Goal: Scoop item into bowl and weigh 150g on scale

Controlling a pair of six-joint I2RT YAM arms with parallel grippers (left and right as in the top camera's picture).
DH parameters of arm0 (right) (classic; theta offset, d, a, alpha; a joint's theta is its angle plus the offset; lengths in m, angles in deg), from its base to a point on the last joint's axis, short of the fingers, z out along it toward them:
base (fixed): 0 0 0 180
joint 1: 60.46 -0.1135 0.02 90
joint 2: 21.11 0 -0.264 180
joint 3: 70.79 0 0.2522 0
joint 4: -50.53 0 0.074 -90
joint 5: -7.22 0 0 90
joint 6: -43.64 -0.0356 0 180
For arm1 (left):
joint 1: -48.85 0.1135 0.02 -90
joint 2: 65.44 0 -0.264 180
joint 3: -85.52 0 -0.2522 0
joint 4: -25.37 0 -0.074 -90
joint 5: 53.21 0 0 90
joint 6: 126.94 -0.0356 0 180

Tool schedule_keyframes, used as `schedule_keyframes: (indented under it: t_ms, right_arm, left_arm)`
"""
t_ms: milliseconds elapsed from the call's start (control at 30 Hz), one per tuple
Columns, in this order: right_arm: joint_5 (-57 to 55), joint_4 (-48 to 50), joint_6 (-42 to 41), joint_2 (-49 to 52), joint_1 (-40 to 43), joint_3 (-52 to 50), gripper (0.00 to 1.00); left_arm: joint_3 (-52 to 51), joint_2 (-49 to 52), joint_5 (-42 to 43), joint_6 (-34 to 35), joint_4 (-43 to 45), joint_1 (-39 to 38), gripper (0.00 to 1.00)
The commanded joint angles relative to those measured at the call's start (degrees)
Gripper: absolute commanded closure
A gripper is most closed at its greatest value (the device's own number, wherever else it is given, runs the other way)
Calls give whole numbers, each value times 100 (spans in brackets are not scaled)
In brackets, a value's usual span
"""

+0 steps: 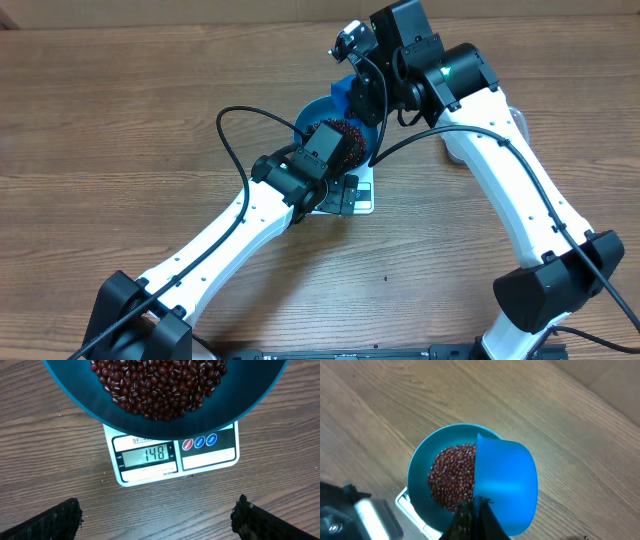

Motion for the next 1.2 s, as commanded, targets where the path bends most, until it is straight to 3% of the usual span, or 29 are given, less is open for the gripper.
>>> schedule_keyframes:
  t_ms: [0, 167, 333, 467, 600, 1167]
  right_arm:
    - [-199, 166, -170, -98, 61, 118, 96]
    - [361, -22, 452, -98, 31, 118, 96]
    - [52, 83, 4, -98, 68, 118, 96]
    - [247, -42, 317, -96, 50, 118, 96]
    - [-199, 63, -225, -94, 66, 118, 96]
    - [-149, 61, -179, -94, 66, 118, 96]
  left_arm:
    - [63, 50, 46, -109, -7, -7, 0]
    - [63, 50, 46, -109, -7, -7, 0]
    - [63, 50, 46, -109, -7, -7, 0]
    - [63, 50, 46, -111, -7, -7, 1]
    - [63, 50, 46, -109, -7, -7, 0]
    - [63, 50, 46, -109, -7, -7, 0]
